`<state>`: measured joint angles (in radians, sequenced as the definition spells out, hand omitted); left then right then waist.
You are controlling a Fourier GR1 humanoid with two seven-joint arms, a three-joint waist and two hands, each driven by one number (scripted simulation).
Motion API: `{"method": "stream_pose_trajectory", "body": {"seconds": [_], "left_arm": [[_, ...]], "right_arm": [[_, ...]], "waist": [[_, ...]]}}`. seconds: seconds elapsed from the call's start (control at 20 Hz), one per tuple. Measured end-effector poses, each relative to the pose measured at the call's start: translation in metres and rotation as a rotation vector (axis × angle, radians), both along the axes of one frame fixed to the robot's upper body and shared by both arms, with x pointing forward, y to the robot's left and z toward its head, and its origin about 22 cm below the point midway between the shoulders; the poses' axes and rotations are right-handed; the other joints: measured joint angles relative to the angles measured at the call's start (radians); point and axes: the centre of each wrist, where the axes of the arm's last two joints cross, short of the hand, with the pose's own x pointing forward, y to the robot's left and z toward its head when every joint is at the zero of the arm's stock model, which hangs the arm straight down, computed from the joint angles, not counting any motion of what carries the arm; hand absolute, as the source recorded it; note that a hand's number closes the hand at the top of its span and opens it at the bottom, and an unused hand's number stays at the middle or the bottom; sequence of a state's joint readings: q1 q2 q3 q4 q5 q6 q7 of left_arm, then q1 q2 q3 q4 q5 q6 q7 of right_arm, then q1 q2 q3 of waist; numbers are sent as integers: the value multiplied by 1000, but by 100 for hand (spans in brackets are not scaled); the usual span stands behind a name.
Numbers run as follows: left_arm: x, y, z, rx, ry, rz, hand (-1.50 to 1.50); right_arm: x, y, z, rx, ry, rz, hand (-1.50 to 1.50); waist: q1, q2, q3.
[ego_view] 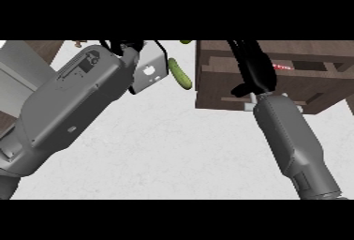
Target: Pick up the can, place it into the drawer and close the drawer
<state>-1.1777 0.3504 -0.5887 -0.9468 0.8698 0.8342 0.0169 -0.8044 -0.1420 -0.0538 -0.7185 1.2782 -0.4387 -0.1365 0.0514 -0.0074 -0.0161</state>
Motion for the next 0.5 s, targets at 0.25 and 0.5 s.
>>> {"method": "stream_pose_trajectory", "body": {"seconds": [0.25,0.5], "left_arm": [[-5,7,8,-10,1,-5,-150],[-10,13,9,-7,-3,-16,-150]], "right_arm": [[13,-8,2,4,-34,-37,-150],[24,-12,6,3,-64,-67,-150]], "waist": [[17,8,3],[27,20,9]]}}
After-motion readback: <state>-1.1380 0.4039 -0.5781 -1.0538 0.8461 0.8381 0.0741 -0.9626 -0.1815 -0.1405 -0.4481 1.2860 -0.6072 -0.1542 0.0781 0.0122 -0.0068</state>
